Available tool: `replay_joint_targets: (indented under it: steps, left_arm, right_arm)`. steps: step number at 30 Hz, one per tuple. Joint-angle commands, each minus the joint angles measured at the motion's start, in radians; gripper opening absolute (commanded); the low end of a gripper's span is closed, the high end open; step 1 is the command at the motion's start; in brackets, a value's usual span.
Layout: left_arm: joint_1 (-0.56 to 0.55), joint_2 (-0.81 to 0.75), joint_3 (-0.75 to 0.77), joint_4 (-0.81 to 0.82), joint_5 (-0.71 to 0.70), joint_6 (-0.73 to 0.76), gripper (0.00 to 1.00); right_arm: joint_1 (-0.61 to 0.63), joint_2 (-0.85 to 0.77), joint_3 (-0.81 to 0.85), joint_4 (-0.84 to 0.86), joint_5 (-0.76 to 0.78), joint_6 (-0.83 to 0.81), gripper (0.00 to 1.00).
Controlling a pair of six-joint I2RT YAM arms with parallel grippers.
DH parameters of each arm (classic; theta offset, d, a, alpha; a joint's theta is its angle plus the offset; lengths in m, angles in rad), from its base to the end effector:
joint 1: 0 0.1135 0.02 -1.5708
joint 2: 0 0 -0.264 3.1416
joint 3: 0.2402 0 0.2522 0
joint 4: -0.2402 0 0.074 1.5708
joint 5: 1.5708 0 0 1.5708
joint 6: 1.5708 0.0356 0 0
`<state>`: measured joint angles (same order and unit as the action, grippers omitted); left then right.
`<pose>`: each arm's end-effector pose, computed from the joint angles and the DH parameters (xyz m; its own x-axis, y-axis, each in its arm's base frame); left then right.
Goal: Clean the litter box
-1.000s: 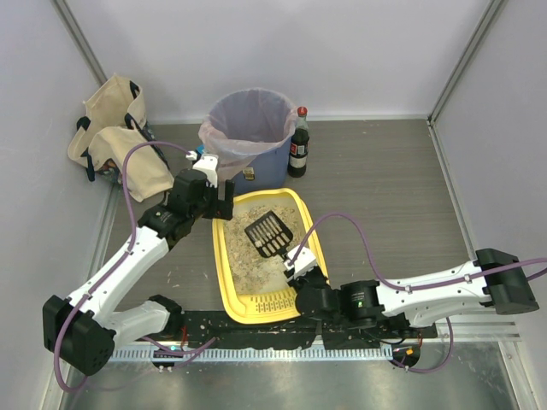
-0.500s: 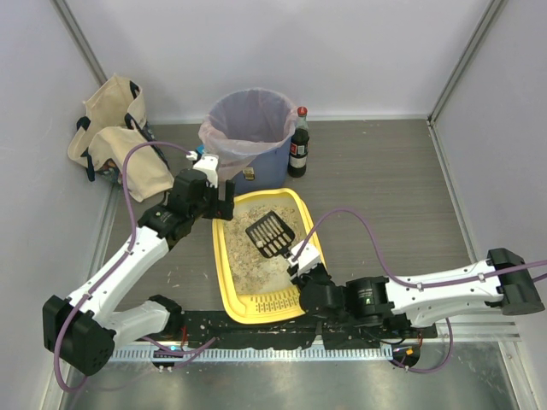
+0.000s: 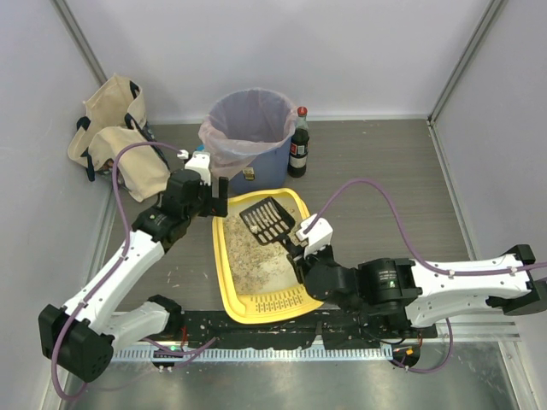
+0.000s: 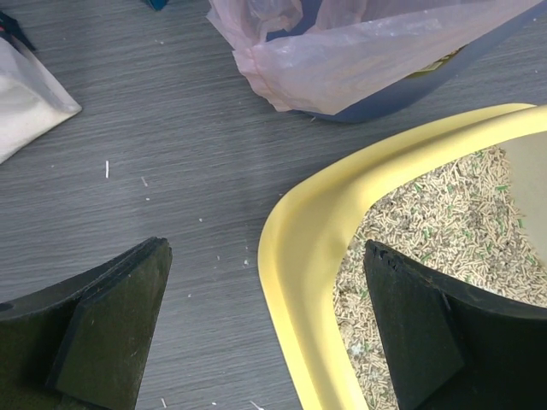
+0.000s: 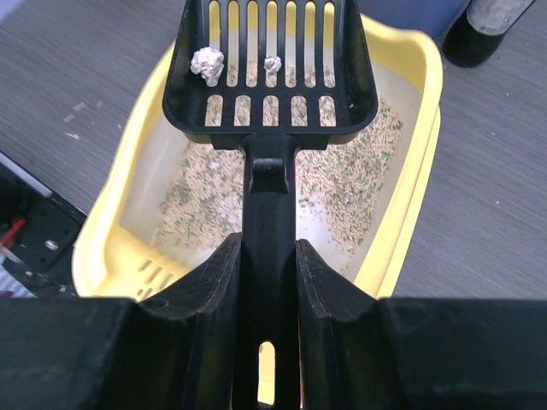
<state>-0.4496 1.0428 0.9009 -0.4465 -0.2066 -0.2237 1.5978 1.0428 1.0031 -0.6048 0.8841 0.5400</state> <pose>0.2090 -0.0927 0.3059 -0.5477 0.0232 -0.8364 0.1540 0.9853 -0.0735 0.0218 0.2120 0.3338 -0.3205 -0.2062 -0.9245 -0.5662 0.8242 0.0125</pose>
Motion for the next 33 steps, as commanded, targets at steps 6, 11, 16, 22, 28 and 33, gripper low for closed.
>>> replay_joint_targets:
  steps: [6, 11, 16, 22, 28, 33]
  left_arm:
    - [0.003, -0.01, 0.043, 0.005, -0.031, -0.002, 1.0]
    - [0.003, -0.012, 0.043, 0.006, -0.011, -0.008, 1.0]
    - [0.003, -0.017, 0.043, 0.008, 0.015, -0.009, 1.0]
    - [0.003, -0.029, 0.044, 0.009, 0.013, -0.003, 1.0]
    - [0.003, -0.036, 0.043, 0.009, 0.021, -0.005, 1.0]
    - [0.003, -0.043, 0.044, 0.008, 0.033, -0.006, 1.0]
  right_arm:
    - [-0.037, -0.021, 0.196, -0.078, 0.072, -0.035, 0.01]
    - [-0.179, 0.013, 0.232, 0.15, -0.013, -0.239, 0.01]
    - [-0.359, 0.078, 0.307, 0.227, -0.158, -0.411, 0.01]
    - [-0.438, 0.163, 0.425, 0.258, -0.254, -0.508, 0.02]
    - [-0.579, 0.243, 0.471, 0.367, -0.398, -0.615, 0.01]
    - [-0.682, 0.359, 0.563, 0.396, -0.435, -0.771, 0.01]
